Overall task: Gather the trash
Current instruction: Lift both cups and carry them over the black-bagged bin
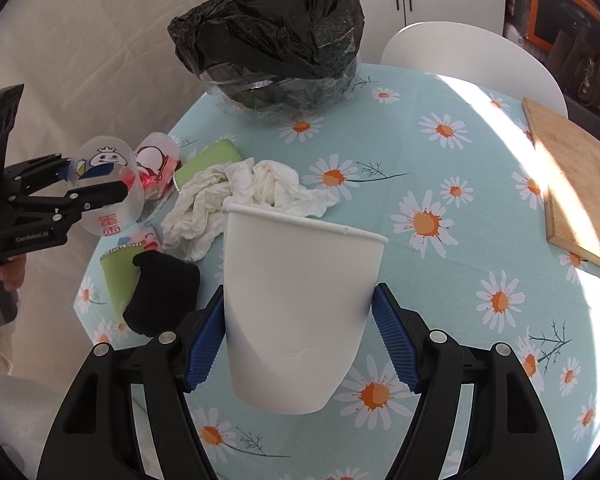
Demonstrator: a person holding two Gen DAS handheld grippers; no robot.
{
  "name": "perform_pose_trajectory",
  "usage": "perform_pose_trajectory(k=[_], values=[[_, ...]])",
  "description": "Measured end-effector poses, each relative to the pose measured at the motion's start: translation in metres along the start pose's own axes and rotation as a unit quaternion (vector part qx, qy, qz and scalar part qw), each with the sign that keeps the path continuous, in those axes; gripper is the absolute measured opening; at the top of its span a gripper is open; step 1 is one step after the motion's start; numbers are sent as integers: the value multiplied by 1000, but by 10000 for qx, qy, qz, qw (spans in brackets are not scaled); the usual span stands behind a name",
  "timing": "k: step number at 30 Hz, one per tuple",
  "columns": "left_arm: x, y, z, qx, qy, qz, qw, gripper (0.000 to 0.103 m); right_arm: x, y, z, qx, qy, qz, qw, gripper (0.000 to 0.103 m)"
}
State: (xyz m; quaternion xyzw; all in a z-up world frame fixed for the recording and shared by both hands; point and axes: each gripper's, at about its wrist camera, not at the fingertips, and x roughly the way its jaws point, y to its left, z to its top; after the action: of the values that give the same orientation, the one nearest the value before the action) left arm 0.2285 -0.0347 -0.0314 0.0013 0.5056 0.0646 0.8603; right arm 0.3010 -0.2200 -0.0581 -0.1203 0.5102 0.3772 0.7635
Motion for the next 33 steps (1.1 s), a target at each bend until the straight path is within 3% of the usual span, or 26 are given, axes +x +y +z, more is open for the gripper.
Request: perform_pose_trajectory(k=[8, 20, 25, 33], values=[[-31, -7, 4, 70, -261, 74, 9996, 56, -37, -1, 10, -34, -435, 8, 9990, 67], [-51, 6, 35, 215, -553, 192, 9981, 56, -91, 8, 55, -312, -1087, -64, 9936, 67], [-53, 13, 52, 347, -612, 190, 9973, 56, -96, 10, 79, -312, -1275, -96, 9913, 67], [-55, 36, 94, 251, -830, -140, 9961, 56, -86, 18, 131, -310, -1352, 102, 9903, 67]])
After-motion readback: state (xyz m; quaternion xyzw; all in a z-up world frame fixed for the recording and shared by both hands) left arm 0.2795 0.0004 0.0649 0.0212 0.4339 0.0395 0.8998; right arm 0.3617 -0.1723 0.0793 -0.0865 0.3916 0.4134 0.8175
